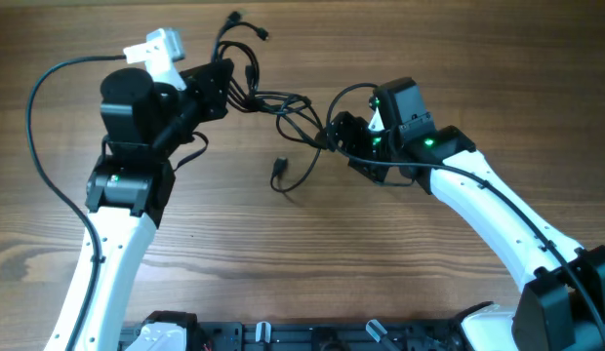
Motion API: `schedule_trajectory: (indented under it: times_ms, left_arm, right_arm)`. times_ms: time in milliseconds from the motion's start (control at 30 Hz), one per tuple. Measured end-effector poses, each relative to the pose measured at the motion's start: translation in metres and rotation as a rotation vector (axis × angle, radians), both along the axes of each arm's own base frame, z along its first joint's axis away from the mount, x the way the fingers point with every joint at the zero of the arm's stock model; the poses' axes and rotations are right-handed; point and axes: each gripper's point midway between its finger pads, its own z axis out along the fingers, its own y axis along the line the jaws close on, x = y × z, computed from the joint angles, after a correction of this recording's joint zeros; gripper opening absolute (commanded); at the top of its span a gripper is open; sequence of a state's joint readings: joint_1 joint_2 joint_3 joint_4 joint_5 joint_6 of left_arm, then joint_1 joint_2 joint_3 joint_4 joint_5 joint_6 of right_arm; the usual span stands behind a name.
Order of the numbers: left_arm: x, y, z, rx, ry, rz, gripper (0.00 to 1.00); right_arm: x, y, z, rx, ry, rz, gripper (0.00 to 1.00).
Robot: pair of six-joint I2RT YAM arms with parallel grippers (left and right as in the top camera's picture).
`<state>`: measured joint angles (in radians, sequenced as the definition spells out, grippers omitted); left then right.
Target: Untangle cables
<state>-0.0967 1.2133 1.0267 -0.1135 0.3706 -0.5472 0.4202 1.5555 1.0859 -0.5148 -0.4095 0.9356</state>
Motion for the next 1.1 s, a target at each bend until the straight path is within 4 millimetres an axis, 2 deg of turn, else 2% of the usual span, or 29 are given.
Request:
schedule_trajectory:
  times_ms: [100, 233, 300, 400, 567, 833, 967, 1100]
  left_arm:
    - [0.002, 0.008, -0.001, -0.017, 0.013, 0.024, 0.04]
    - [0.007, 0.027, 0.001, -0.013, 0.003, 0.090, 0.04]
    - [0.007, 0.029, 0.000, -0.007, 0.004, 0.095, 0.04]
    - [0.004, 0.025, -0.006, 0.033, 0.014, 0.056, 0.04]
    - [-0.005, 0.018, -0.021, 0.083, 0.054, -0.009, 0.04]
    - [-0.020, -0.007, -0.017, 0.146, -0.021, -0.215, 0.04]
    - [-0.025, -0.012, -0.021, 0.180, -0.032, -0.268, 0.04]
    - [-0.030, -0.018, -0.021, 0.186, -0.047, -0.312, 0.04]
  right_arm:
    - [0.000, -0.001, -0.001, -0.007, 0.003, -0.003, 0.93]
    - [-0.001, -0.008, -0.006, -0.043, 0.011, -0.022, 1.00]
    - [0.001, -0.007, -0.005, -0.041, 0.001, -0.018, 1.00]
    - [0.009, 0.002, 0.006, -0.003, -0.079, 0.040, 1.00]
    - [0.019, 0.032, 0.040, 0.140, -0.253, 0.195, 1.00]
    - [0.014, 0.063, 0.088, 0.333, -0.455, 0.403, 1.00]
    - [0.011, 0.068, 0.098, 0.384, -0.466, 0.425, 1.00]
    - [0.010, 0.068, 0.100, 0.429, -0.379, 0.369, 1.00]
